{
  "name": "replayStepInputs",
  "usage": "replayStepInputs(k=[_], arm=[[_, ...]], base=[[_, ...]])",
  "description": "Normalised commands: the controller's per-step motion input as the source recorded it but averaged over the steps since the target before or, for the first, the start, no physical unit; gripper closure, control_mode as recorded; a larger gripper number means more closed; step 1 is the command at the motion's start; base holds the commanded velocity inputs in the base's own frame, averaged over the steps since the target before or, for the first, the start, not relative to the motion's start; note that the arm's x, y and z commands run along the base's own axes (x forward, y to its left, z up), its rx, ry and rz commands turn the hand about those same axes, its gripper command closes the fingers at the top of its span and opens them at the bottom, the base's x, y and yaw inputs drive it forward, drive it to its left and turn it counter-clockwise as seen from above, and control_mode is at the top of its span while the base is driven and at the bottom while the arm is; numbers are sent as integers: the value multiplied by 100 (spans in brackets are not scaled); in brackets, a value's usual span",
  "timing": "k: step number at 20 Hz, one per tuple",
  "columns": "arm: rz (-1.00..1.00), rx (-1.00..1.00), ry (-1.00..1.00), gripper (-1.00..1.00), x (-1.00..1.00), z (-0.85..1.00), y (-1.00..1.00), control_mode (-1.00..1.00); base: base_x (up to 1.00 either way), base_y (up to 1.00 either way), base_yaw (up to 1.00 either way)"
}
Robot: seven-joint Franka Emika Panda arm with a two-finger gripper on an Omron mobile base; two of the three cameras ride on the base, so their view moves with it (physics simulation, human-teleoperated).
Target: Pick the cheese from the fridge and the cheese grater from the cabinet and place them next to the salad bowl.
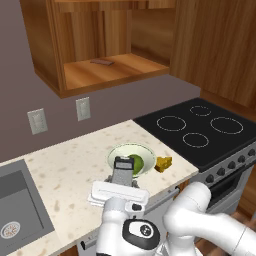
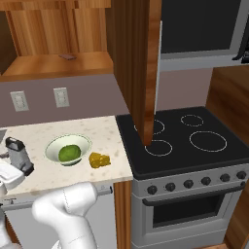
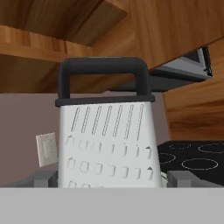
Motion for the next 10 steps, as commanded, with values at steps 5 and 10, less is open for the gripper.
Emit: replayStepInputs(k=[5, 10], arm=[[0, 0, 1, 100, 6, -51, -9, -100], [0, -1, -2, 100, 11, -37, -2, -100]], base=[[0, 0, 0], [0, 0, 0]])
